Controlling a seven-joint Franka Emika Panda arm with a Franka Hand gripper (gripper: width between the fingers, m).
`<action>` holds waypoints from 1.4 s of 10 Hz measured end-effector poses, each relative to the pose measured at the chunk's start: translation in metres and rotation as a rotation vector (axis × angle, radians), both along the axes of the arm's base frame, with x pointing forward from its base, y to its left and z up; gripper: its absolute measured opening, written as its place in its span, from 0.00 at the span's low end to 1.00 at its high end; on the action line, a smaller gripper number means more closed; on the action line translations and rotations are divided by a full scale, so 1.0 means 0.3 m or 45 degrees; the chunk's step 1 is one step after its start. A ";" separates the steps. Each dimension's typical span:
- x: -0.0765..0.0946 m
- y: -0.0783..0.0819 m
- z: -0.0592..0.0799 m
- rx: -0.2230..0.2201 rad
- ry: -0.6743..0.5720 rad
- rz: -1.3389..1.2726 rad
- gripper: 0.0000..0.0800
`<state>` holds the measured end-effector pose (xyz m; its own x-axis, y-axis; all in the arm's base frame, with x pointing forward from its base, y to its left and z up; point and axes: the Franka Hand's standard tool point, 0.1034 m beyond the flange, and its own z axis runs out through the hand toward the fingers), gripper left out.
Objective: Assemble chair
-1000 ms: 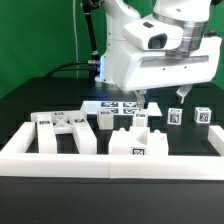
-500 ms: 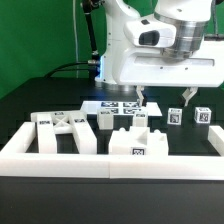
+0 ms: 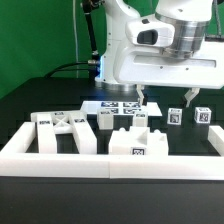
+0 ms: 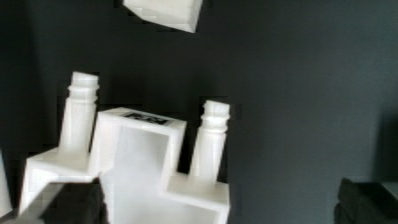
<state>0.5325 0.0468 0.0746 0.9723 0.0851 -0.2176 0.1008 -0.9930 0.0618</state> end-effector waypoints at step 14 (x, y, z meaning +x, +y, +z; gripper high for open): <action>0.160 0.010 -0.052 0.135 -0.211 0.147 0.81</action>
Offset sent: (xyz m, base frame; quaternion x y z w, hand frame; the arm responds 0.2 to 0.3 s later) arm 0.0000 0.0000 0.0000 0.0000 0.0000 0.0000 1.0000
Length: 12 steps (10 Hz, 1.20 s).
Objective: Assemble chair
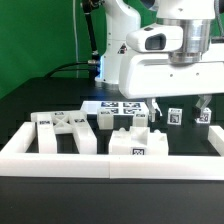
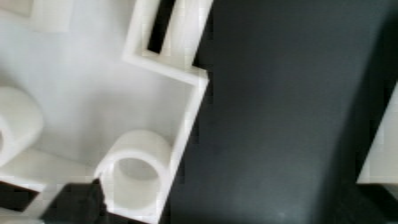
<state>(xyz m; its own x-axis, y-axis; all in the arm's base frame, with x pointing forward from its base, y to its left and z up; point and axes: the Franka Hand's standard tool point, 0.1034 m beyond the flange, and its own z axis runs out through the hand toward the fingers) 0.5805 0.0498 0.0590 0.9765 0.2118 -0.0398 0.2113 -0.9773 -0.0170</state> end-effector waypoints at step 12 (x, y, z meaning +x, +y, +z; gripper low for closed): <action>-0.014 -0.044 -0.147 -0.002 0.017 -0.018 0.27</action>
Offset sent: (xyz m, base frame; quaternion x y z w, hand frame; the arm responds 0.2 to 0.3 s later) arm 0.0047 -0.0045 -0.0189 -0.0051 0.0098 0.0313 0.9994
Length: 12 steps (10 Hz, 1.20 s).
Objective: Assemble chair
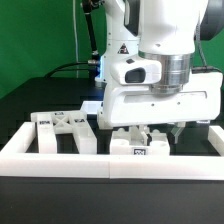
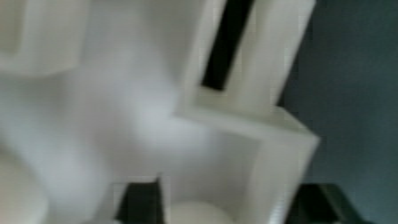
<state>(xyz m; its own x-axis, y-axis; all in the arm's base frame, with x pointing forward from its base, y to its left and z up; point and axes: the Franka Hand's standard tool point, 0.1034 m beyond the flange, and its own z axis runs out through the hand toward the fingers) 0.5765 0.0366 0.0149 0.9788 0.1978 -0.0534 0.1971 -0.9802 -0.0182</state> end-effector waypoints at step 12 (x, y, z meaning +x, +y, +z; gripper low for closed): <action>0.014 0.176 -0.001 0.015 -0.005 -0.197 0.04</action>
Offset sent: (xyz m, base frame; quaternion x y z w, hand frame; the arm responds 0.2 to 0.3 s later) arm 0.0000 0.0000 0.0000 0.0000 0.0000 0.0000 1.0000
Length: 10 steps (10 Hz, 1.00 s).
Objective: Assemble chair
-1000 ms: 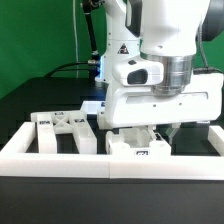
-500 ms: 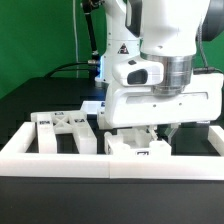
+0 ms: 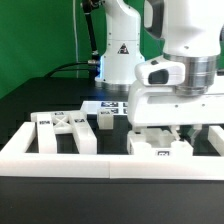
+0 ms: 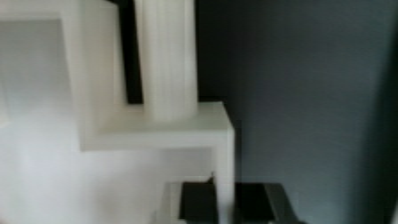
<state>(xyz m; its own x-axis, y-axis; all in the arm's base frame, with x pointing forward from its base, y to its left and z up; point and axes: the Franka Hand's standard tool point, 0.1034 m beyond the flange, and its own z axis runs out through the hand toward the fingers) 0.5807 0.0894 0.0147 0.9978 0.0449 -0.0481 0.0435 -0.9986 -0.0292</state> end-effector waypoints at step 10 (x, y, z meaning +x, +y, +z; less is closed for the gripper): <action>0.068 0.143 0.055 0.022 -0.015 -0.007 0.31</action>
Offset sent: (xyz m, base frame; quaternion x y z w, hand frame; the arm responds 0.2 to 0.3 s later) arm 0.0253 0.0266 0.0185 0.0194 -0.0153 0.0428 0.9988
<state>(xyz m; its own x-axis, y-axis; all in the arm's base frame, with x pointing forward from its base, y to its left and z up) 0.6010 0.1324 0.0314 0.9986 0.0401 -0.0355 0.0385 -0.9982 -0.0458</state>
